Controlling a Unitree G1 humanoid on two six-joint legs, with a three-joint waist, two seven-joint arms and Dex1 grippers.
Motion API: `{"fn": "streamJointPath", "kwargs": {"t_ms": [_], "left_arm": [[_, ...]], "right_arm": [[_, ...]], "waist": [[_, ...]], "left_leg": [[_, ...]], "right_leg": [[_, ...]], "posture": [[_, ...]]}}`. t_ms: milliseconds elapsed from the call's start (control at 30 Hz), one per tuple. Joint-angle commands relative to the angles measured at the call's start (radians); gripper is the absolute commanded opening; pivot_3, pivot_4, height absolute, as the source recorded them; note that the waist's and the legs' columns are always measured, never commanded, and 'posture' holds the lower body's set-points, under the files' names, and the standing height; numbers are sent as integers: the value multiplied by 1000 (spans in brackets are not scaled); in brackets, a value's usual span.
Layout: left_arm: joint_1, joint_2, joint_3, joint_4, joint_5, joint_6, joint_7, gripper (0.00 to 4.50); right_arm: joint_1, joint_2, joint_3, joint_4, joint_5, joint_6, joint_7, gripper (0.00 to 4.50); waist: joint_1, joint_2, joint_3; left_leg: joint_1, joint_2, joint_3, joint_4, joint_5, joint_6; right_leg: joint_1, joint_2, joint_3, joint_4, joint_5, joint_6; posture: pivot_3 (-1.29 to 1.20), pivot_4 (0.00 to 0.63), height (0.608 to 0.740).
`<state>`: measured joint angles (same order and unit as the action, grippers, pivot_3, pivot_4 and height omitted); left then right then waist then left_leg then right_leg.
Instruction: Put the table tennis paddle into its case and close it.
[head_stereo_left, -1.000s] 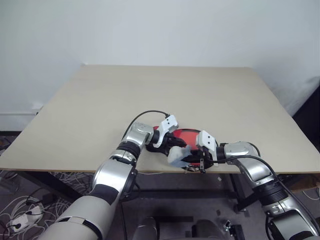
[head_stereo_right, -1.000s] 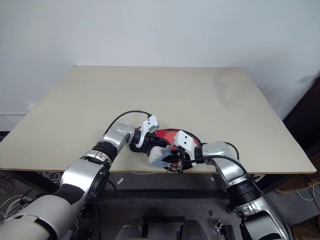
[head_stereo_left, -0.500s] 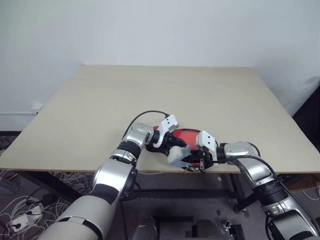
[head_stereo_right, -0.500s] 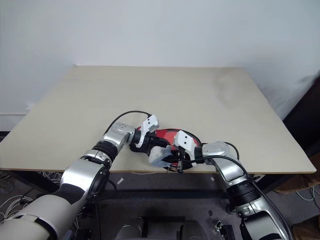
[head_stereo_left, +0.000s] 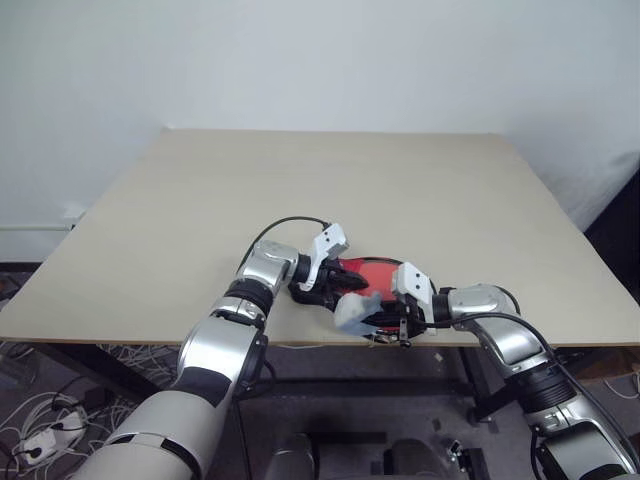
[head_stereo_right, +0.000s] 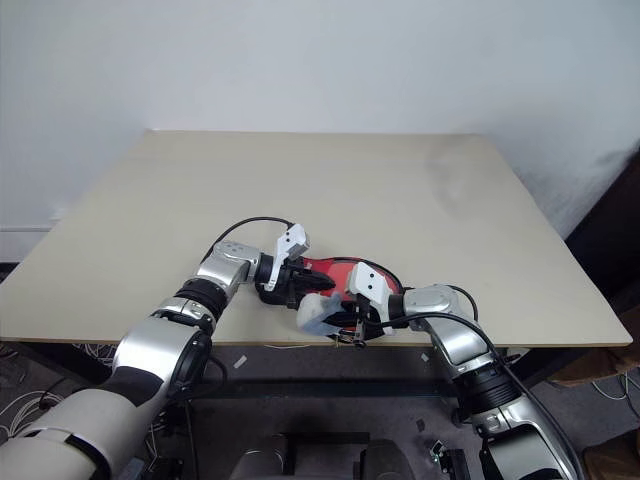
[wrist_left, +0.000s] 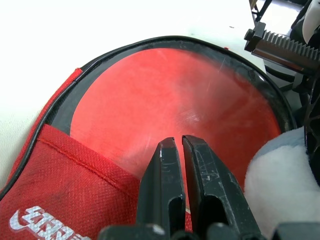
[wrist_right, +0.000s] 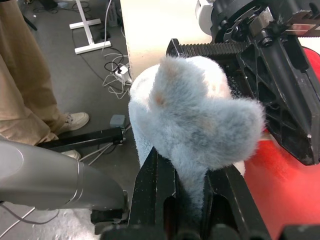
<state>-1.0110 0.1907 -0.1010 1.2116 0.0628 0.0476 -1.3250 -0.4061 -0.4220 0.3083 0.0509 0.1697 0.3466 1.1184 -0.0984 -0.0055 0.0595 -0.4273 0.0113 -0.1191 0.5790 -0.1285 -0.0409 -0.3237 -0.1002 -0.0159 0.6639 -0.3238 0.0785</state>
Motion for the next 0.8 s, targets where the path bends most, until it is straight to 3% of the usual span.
{"fn": "streamJointPath", "kwargs": {"t_ms": [33, 633, 800], "left_arm": [[-16, 38, 24, -75, -38, -3, -37, 149], [123, 168, -5, -392, -126, 142, -242, 149], [150, 179, -16, -454, -144, 175, -240, 1167]], "right_arm": [[10, -11, -4, -1, 10, -5, 1, 99], [23, -43, -19, 16, 17, -24, -13, 99], [21, -43, -17, 23, 14, -33, -15, 99]], "waist": [[0, 0, 0], [6, 0, 0], [15, 1, 0]], "left_leg": [[0, 0, 0, 0, 0, 0], [0, -1, 0, 0, 0, 1], [0, -1, 0, 0, 0, 0]], "right_leg": [[0, 0, 0, 0, 0, 0], [1, -1, 1, 0, 0, 0], [1, 0, 1, 0, 0, 0]], "posture": [[0, 0, 740], [0, 0, 740], [0, 0, 740]]}}
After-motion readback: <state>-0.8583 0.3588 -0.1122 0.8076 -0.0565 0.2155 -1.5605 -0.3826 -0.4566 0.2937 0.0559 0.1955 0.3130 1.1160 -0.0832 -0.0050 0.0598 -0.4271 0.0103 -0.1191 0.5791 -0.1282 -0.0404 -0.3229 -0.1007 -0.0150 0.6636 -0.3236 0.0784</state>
